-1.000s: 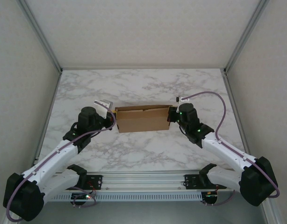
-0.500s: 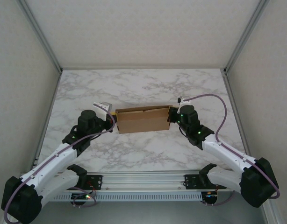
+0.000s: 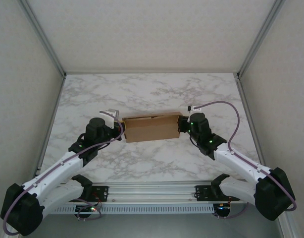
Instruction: Fold the paper box
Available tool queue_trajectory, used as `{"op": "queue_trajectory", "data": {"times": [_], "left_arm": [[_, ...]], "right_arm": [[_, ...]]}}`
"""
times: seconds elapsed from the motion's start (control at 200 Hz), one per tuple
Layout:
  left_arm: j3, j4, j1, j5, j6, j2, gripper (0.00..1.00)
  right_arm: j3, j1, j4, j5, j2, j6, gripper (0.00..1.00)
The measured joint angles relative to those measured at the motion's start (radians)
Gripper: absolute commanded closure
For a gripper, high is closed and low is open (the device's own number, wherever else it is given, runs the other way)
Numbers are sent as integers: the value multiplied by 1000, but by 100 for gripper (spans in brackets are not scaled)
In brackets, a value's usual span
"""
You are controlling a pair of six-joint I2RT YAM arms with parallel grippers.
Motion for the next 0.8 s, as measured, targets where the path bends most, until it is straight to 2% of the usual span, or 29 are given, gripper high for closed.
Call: {"op": "queue_trajectory", "data": {"times": [0.19,0.34,0.471,0.631,0.801], "left_arm": [[7,-6,0,-3,-5,6,100],[12,-9,0,-6,-5,11,100],[14,-9,-2,-10,-5,15,100],[21,-8,-12,-15,-4,26,100],[30,-8,-24,-21,-1,38,100]], "right_arm": [[29,0,-77,5,-5,-10,73],[47,-2,-133,10,-17,-29,58],[48,-3,-192,-1,-60,-49,50],[48,1,-247,-31,-118,-64,48],[52,1,-278,-48,-145,-82,51]]}}
